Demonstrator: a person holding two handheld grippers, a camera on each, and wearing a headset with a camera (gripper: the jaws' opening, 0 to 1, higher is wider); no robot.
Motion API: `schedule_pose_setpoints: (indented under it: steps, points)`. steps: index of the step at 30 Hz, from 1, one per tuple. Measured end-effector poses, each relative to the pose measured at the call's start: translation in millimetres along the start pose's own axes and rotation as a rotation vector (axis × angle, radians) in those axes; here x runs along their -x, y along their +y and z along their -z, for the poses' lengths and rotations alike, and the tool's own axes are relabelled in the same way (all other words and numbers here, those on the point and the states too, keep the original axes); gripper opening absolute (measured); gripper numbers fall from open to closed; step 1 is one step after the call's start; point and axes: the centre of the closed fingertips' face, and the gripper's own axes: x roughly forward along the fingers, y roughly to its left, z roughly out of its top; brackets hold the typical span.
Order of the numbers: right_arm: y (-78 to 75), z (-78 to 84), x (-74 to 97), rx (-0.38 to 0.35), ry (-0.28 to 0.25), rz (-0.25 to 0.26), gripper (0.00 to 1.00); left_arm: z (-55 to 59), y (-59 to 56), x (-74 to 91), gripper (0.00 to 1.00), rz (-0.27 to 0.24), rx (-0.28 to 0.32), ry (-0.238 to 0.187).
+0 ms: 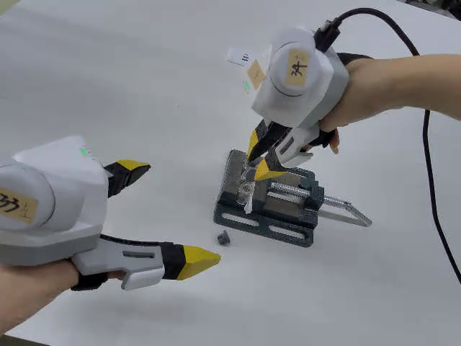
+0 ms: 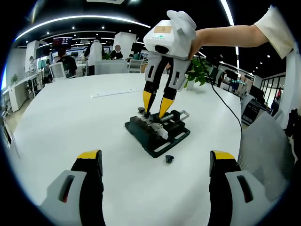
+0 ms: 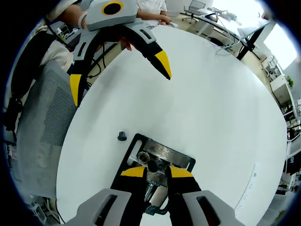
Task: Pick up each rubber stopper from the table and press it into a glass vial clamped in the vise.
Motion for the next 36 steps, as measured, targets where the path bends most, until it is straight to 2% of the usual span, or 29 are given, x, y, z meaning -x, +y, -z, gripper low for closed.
schedule_pose_setpoints:
  steps: [8,18,24,36]
  points:
    - [0.6,-4.0,-0.9,0.01,-0.019,0.008,0.1,-0.6,-0.8,-0.3,0.94,0.001,0.0,-0.002]
    - [-1.7,2.7,-6.1,-0.005,-0.008,0.0,0.0,3.8,1.9,0.6,0.93,-0.001,0.007,0.001]
    - [0.6,2.0,-6.0,-0.006,-0.015,-0.012,0.0,5.1,1.9,-0.6,0.93,-0.001,0.007,0.004]
    - [6.6,2.7,-2.6,-0.083,-0.043,-0.058,0.0,6.5,-2.4,-2.1,0.93,0.004,0.007,0.009]
